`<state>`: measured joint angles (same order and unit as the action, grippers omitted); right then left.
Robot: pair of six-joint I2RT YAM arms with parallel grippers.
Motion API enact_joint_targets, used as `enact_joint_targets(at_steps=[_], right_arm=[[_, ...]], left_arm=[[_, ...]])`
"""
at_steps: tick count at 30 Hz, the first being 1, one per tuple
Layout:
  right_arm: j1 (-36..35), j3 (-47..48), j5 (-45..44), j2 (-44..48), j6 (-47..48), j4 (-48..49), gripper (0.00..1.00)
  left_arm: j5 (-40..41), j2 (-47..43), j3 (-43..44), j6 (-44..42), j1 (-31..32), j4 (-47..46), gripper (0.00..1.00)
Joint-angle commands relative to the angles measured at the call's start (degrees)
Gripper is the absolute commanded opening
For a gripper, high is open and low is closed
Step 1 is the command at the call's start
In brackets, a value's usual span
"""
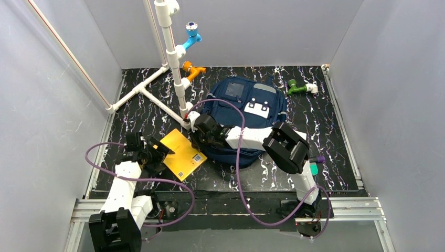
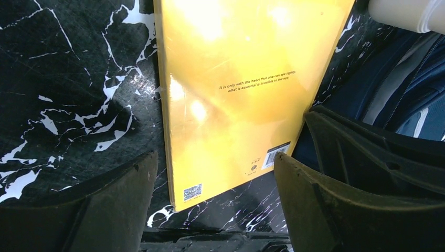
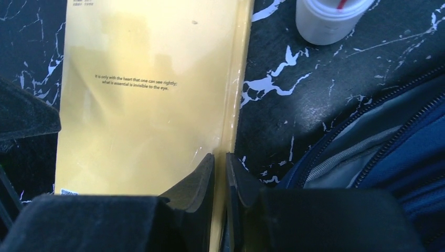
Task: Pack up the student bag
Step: Pick up the book from the center of the board.
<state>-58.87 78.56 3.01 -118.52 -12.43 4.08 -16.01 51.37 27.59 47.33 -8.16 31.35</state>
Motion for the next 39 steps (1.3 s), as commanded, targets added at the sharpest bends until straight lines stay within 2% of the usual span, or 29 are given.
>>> enact_joint_targets(at_steps=[1,9,18,22,24,29,33,39], right_arm=[[1.48,-2.21,-2.69,-2.62,-2.46,-2.03,0.21],[1.65,-4.58,-2.78,-4.32,-3.48,-2.28,0.20],[1.65,-3.10,-4.22,-6.00,-3.65,-3.26,0.17],[1.65,-3.94,-2.68,-5.76,-2.94,-2.29,0.17],[1.52,-4.17,-1.30,-5.52,-2.11,-2.03,0.18],[0.25,-4.11,0.94,-4.77,0.50,-0.96,0.22],[-0.67,-2.95,2.71,-4.77,0.29,-0.67,0.22],[-0.72,-3.07,3.04,-3.88,-0.32,-0.12,0.22]], left_arm=[[-0.16,-0.60,-1.42,-0.15,0.03,0.11,0.80],[3.32,-2.14,-2.79,4.45,0.03,2.34,0.83],[-3.93,3.69,-6.79,3.50,0.08,-11.67,0.76],[-10.37,3.61,-8.37,3.99,0.08,-19.87,0.62],[-12.70,2.18,-7.38,4.75,0.04,-19.74,0.55],[-15.37,-6.62,-4.85,9.82,0.13,-16.91,0.45],[-16.20,-9.58,-4.01,15.47,0.16,-16.87,0.46],[-18.25,-4.69,0.04,17.38,0.31,-17.37,0.52]])
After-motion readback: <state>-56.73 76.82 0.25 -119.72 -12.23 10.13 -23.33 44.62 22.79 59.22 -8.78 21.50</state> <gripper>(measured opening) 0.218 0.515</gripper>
